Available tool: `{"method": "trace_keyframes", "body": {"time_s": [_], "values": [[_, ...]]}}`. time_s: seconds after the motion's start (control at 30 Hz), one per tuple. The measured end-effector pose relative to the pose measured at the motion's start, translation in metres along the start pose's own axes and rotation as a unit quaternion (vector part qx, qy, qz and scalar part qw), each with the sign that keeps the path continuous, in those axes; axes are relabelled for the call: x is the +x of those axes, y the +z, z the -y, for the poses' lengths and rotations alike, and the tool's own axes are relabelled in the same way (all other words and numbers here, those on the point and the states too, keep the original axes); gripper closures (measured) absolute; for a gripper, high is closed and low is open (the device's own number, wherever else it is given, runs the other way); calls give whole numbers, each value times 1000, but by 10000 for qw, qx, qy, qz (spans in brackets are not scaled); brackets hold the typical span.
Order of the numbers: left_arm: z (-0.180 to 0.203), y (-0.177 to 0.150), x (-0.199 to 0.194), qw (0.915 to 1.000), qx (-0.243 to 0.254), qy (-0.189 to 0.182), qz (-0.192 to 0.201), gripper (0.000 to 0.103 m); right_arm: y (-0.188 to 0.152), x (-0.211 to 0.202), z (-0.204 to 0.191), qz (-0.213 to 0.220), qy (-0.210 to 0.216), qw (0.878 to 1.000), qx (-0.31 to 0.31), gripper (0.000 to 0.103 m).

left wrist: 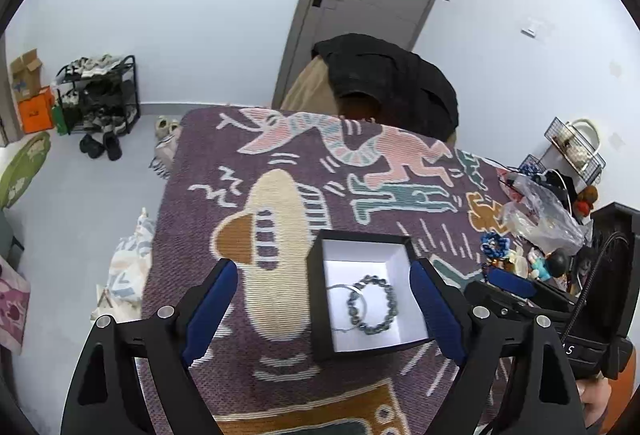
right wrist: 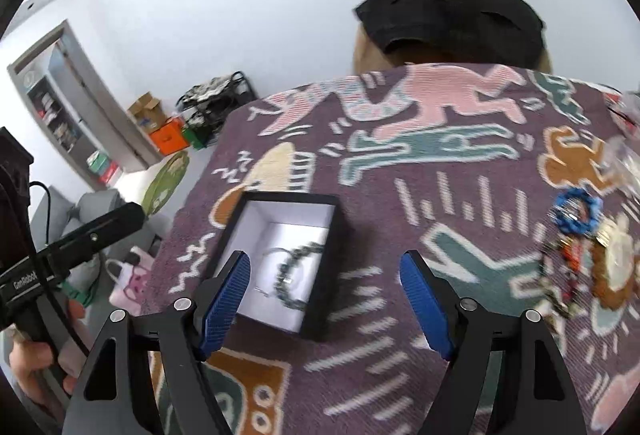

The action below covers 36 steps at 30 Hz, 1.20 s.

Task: Organize jewelry
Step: 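Lower the silver hoop into the black box and open the right tool, then grasp a dark bead strand with the left tool while the right tool grasps the brown bead bracelet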

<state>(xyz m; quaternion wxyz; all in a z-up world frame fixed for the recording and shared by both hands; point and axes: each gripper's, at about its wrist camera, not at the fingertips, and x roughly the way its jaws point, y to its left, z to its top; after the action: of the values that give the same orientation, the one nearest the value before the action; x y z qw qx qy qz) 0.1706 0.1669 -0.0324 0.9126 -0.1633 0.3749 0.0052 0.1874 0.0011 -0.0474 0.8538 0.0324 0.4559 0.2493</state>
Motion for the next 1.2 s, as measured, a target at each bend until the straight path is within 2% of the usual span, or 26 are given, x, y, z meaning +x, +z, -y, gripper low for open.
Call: {"method": "trace_keyframes", "body": {"time_s": [0.57, 0.8, 0.93, 1.2], "values": [[94, -8, 18, 9965, 613, -540, -190, 15, -27, -90, 104, 628, -819, 9913, 812, 26], [134, -13, 32, 9934, 851, -683, -337, 15, -40, -112, 150, 752, -1100, 9844, 1152, 27], [154, -19, 40, 9914, 976, -756, -433, 15, -49, -124, 181, 783, -1296, 9782, 1421, 34], [189, -27, 64, 9881, 1098, -884, -611, 16, -66, -136, 226, 824, -1375, 9696, 1849, 34]]}}
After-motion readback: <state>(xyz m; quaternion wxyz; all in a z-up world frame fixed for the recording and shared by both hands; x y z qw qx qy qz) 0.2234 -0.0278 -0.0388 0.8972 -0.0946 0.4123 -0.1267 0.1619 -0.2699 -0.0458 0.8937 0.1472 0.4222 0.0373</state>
